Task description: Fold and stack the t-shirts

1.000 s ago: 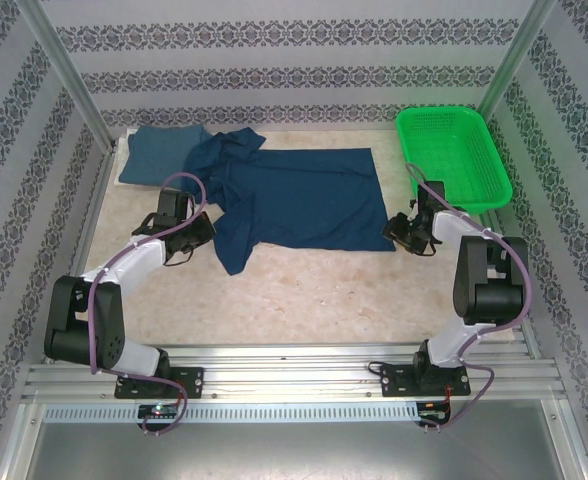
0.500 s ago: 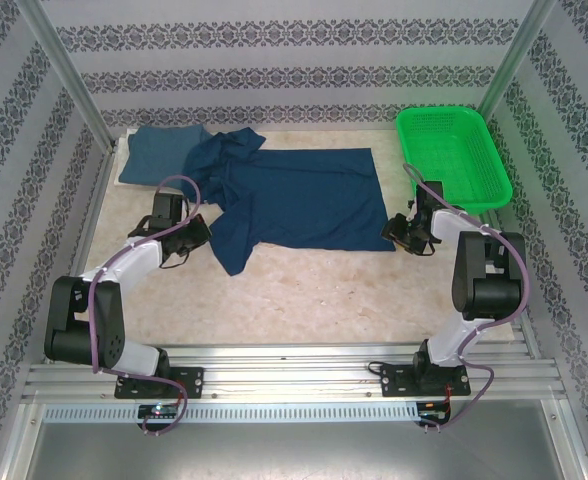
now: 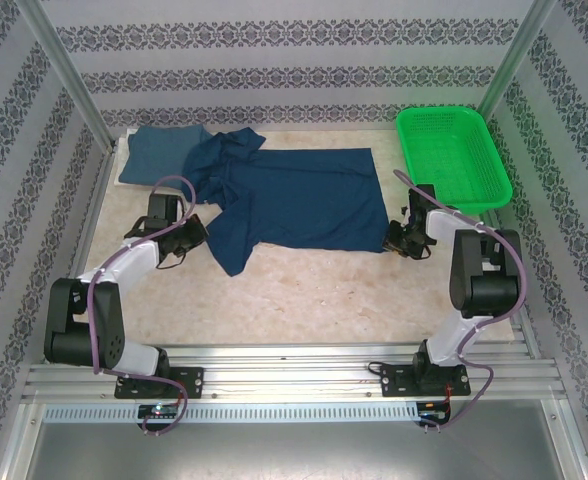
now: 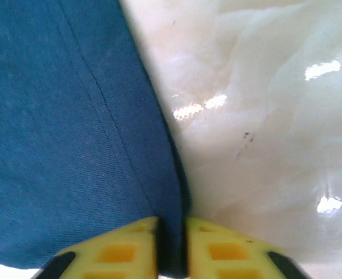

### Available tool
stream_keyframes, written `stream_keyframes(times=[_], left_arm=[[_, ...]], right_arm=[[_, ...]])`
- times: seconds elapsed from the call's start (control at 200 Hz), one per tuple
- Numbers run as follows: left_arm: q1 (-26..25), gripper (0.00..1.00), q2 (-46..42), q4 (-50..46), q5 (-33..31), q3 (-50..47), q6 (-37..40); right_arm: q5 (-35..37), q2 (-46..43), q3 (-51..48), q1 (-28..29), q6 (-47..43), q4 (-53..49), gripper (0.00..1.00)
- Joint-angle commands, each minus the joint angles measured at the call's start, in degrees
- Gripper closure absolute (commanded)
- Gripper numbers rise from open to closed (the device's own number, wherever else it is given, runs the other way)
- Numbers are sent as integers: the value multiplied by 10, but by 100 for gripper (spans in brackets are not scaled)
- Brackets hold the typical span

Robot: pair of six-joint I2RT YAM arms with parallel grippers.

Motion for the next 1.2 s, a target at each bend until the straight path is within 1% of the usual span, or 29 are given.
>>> stream_keyframes(times=[0.0,0.09,0.19,0.325,0.4,0.485,0.584,0.644,0.749,0.844,0.929,1.014,1.084,1.194], left_arm=[[16,100,-19,8,15,-13,11],[33,100,-38,3,37,-9,12],[74,100,-89,-29,65,11,17],[132,100,-168,-118,74,77,45],[171,100,-188,-152,98,118,46],[199,100,-197,-175,121,155,44],[218,100,-220,-179,137,166,33],[221,100,-233,-182,141,163,30],[224,100,-257,-185,157,159,21],[227,100,-277,-193,159,181,12],[227,100,-274,-198,166,225,0],[228,100,-240,-182,180,266,-21],[227,100,-193,-152,191,302,-42],[218,100,-106,-119,193,387,-58]], right_arm=[[9,4,10,5,-1,-13,100],[15,-24,20,5,-2,-19,100],[33,-88,40,-3,-15,-52,100],[24,-184,76,-57,-28,-91,100],[11,-208,113,-82,-40,-120,100],[-1,-219,149,-99,-53,-155,100],[-17,-246,146,-120,-48,-159,100],[-26,-266,130,-128,-42,-150,100],[-29,-300,119,-131,-43,-165,100],[-24,-344,119,-140,-38,-179,100],[-24,-374,144,-143,-36,-194,100],[-32,-369,194,-144,-38,-215,100],[-41,-349,236,-144,-35,-217,100],[-63,-283,329,-135,-35,-226,100]])
